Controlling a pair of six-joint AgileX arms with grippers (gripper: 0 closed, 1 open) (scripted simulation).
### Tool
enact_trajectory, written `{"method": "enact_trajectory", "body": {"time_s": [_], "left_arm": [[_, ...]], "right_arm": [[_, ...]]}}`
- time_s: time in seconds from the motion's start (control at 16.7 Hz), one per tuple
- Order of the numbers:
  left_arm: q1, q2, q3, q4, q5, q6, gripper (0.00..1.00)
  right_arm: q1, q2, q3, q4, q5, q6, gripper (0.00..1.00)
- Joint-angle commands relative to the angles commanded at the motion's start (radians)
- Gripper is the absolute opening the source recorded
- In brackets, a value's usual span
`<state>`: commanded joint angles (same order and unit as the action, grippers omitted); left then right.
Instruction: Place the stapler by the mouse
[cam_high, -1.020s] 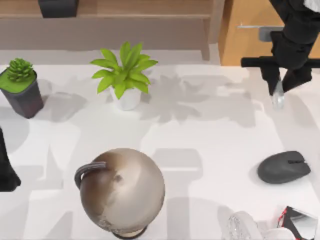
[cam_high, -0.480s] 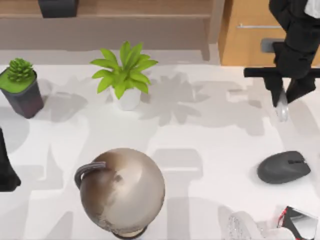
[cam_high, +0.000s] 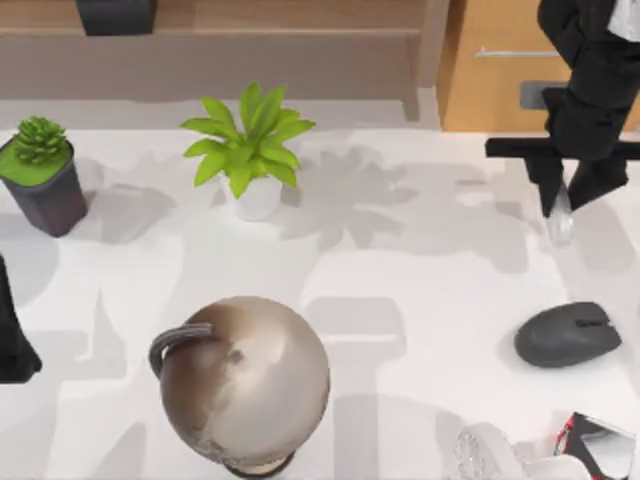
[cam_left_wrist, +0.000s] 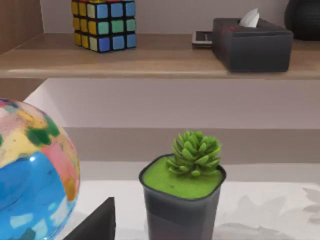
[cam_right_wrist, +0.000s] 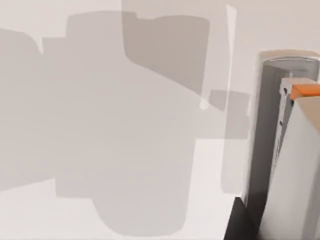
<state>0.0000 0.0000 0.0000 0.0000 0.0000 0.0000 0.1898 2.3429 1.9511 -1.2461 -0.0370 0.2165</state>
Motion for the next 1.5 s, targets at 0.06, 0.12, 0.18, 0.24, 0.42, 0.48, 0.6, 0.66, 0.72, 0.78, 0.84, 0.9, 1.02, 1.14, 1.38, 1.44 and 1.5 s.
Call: {"method": "enact_trajectory", "body": {"time_s": [0.06,0.12,0.18,0.24,0.42,0.48,0.6,0.66,0.72,0.78,0.84,0.9,1.02,1.14,1.38,1.44,1.5], "left_arm": [[0.0,0.0,0.0,0.0,0.0,0.0,1.0],[0.0,0.0,0.0,0.0,0.0,0.0,1.0],[0.0,0.0,0.0,0.0,0.0,0.0,1.0],[0.0,0.0,0.0,0.0,0.0,0.0,1.0],[0.0,0.0,0.0,0.0,0.0,0.0,1.0],[0.0,0.0,0.0,0.0,0.0,0.0,1.0],[0.0,0.0,0.0,0.0,0.0,0.0,1.0],[0.0,0.0,0.0,0.0,0.0,0.0,1.0],[0.0,0.0,0.0,0.0,0.0,0.0,1.0],[0.0,0.0,0.0,0.0,0.0,0.0,1.0],[0.0,0.0,0.0,0.0,0.0,0.0,1.0],[0.0,0.0,0.0,0.0,0.0,0.0,1.0],[0.0,0.0,0.0,0.0,0.0,0.0,1.0],[0.0,0.0,0.0,0.0,0.0,0.0,1.0],[0.0,0.0,0.0,0.0,0.0,0.0,1.0],[0.0,0.0,0.0,0.0,0.0,0.0,1.0],[0.0,0.0,0.0,0.0,0.0,0.0,1.0]], "right_arm": [[0.002,0.0,0.004,0.016,0.003,0.001,0.0],[0.004,0.0,0.008,0.033,0.006,0.001,0.0],[0.005,0.001,0.011,0.051,0.011,0.002,0.0],[0.007,0.003,0.013,0.069,0.015,0.002,0.0],[0.011,0.026,0.0,0.108,0.026,0.003,0.0],[0.011,0.031,-0.005,0.111,0.027,0.003,0.0],[0.011,0.031,-0.005,0.111,0.027,0.003,0.0],[0.011,0.031,-0.005,0.111,0.027,0.003,0.0],[0.011,0.031,-0.005,0.111,0.027,0.003,0.0],[0.011,0.031,-0.005,0.111,0.027,0.003,0.08],[0.011,0.031,-0.005,0.111,0.027,0.003,0.15],[0.011,0.031,-0.005,0.111,0.027,0.003,0.23],[0.011,0.031,-0.005,0.111,0.027,0.003,0.38],[0.011,0.031,-0.005,0.111,0.027,0.003,0.53],[0.011,0.031,-0.005,0.111,0.027,0.003,0.83],[0.011,0.031,-0.005,0.111,0.027,0.003,0.9],[0.011,0.031,-0.005,0.111,0.027,0.003,0.98]]}}
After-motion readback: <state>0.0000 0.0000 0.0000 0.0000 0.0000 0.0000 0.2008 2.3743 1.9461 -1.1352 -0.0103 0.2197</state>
